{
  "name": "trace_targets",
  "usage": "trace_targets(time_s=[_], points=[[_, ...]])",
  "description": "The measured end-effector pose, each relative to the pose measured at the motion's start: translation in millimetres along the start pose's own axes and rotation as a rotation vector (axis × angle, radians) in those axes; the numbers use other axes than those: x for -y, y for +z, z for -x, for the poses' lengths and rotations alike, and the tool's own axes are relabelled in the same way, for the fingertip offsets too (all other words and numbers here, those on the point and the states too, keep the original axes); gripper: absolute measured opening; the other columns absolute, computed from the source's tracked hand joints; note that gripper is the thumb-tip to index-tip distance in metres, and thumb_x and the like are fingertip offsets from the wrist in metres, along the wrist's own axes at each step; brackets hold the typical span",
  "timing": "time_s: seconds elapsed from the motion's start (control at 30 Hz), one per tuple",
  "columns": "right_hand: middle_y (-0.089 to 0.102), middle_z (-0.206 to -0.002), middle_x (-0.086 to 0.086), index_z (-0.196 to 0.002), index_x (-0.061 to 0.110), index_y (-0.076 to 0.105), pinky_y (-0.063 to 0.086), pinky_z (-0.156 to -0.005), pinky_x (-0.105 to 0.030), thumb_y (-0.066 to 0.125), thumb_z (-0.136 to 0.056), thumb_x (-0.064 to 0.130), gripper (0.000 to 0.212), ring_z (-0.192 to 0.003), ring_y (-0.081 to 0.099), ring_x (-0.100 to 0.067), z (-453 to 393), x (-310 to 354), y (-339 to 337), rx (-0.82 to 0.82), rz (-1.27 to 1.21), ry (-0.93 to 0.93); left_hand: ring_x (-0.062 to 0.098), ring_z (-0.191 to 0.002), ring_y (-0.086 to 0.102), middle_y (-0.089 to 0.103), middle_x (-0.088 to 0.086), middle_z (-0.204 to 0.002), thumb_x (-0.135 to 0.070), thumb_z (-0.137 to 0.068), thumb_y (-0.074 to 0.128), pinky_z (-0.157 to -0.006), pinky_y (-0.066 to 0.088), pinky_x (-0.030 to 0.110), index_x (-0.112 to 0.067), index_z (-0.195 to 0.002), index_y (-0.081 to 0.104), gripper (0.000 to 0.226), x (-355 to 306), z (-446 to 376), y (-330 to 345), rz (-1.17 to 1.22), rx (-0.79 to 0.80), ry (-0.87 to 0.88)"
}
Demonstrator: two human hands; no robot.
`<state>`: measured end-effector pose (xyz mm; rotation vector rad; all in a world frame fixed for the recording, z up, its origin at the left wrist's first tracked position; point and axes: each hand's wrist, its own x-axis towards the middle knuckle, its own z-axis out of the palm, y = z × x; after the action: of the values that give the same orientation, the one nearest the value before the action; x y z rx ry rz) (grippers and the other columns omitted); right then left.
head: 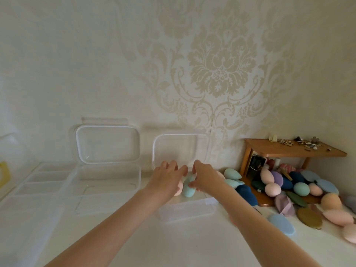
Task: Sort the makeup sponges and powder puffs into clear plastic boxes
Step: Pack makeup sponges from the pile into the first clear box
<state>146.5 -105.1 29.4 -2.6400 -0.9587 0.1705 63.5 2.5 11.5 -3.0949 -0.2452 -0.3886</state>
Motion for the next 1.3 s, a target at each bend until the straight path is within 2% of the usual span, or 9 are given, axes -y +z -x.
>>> trace_targets(time_s=[0.17, 0.3, 0.47, 0.63, 0.8, 0.9, 1.03, 1.17, 1.3], points=[[0.056, -0.075, -0.001, -0.065, 0.014, 0.051, 0.031, -0.043, -0.011, 0.055, -0.084, 0.017, 0.02, -0.074, 0.051, -0.017, -3.7, -4.8, 10.0, -0.033, 0.008, -0.015, 0.027, -0.115, 0.036, 0.035, 0.003, -0.13, -0.016, -0.088, 0.052, -0.092, 0.032, 0.032, -0.036, -0.135, 0.033, 0.055, 8.6, -3.4, 3.0, -0.038, 0.03, 0.077], [0.071, -0.086, -0.001, -0.086, 0.012, 0.073, 0.046, -0.069, -0.008, 0.066, -0.081, 0.016, 0.009, -0.078, 0.062, -0.01, 0.5, -20.2, -10.4, 0.059, -0.155, -0.108, 0.027, -0.117, 0.034, 0.032, 0.002, -0.131, -0.018, -0.088, 0.051, -0.094, 0.032, 0.033, -0.043, -0.131, 0.038, 0.051, 12.4, -8.0, 4.7, -0.053, 0.065, 0.075], [0.069, -0.098, -0.01, -0.096, 0.005, 0.068, 0.051, -0.083, -0.023, 0.056, -0.087, 0.001, 0.015, -0.084, 0.065, -0.018, -8.3, -52.9, -48.5, -0.195, -0.206, 0.015, 0.026, -0.116, 0.033, 0.031, 0.002, -0.131, -0.019, -0.088, 0.052, -0.092, 0.031, 0.033, -0.039, -0.129, 0.04, 0.047, 11.9, -8.0, 8.2, -0.032, 0.041, 0.067], [0.059, -0.126, -0.005, -0.127, 0.017, 0.053, 0.043, -0.096, -0.027, 0.05, -0.093, 0.015, 0.034, -0.112, 0.056, -0.022, -11.0, -54.8, -21.0, 0.037, 0.021, -0.019, 0.026, -0.117, 0.032, 0.03, 0.001, -0.131, -0.017, -0.087, 0.052, -0.095, 0.029, 0.033, -0.04, -0.126, 0.044, 0.046, 11.9, -5.9, 9.0, 0.009, 0.048, 0.055], [0.053, -0.135, -0.004, -0.135, 0.018, 0.046, 0.036, -0.103, -0.029, 0.039, -0.098, 0.017, 0.037, -0.123, 0.05, -0.022, -19.4, -55.1, -13.5, 0.164, 0.124, -0.046, 0.027, -0.115, 0.032, 0.03, 0.002, -0.13, -0.016, -0.087, 0.05, -0.095, 0.029, 0.035, -0.04, -0.126, 0.044, 0.046, 12.6, -5.0, 7.0, 0.028, 0.052, 0.056], [0.058, -0.124, -0.002, -0.128, 0.014, 0.05, 0.039, -0.095, -0.026, 0.039, -0.097, 0.015, 0.032, -0.115, 0.054, -0.022, -23.8, -61.1, -4.8, 0.09, 0.095, -0.056, 0.026, -0.116, 0.032, 0.03, 0.002, -0.13, -0.017, -0.088, 0.05, -0.096, 0.028, 0.035, -0.041, -0.126, 0.044, 0.046, 13.5, -4.7, 7.5, 0.037, 0.058, 0.055], [0.052, -0.074, 0.0, -0.091, 0.015, 0.043, 0.036, -0.061, -0.02, 0.045, -0.089, 0.009, 0.006, -0.077, 0.053, -0.023, -27.9, -75.2, 4.7, -0.236, -0.078, -0.026, 0.026, -0.117, 0.031, 0.03, 0.002, -0.13, -0.014, -0.087, 0.05, -0.098, 0.028, 0.035, -0.041, -0.125, 0.045, 0.047, 13.0, -3.9, 7.5, 0.049, 0.068, 0.061], [0.055, -0.096, -0.01, -0.094, 0.02, 0.045, 0.041, -0.057, -0.015, 0.06, -0.083, 0.007, 0.024, -0.075, 0.056, -0.019, -19.9, -79.3, -26.0, -0.361, -0.304, -0.009, 0.025, -0.117, 0.032, 0.03, 0.001, -0.13, -0.014, -0.088, 0.05, -0.099, 0.028, 0.035, -0.041, -0.125, 0.045, 0.046, 14.0, -4.5, 7.5, 0.041, 0.058, 0.073], [0.049, -0.082, 0.006, -0.09, 0.016, 0.053, 0.048, -0.057, -0.008, 0.06, -0.084, 0.001, 0.018, -0.069, 0.054, -0.007, 5.2, -64.4, -67.8, -0.376, -0.337, -0.2, 0.025, -0.116, 0.032, 0.031, 0.001, -0.13, -0.017, -0.089, 0.051, -0.099, 0.029, 0.034, -0.041, -0.125, 0.044, 0.045, 10.7, -8.6, 10.4, 0.041, 0.054, 0.076]])
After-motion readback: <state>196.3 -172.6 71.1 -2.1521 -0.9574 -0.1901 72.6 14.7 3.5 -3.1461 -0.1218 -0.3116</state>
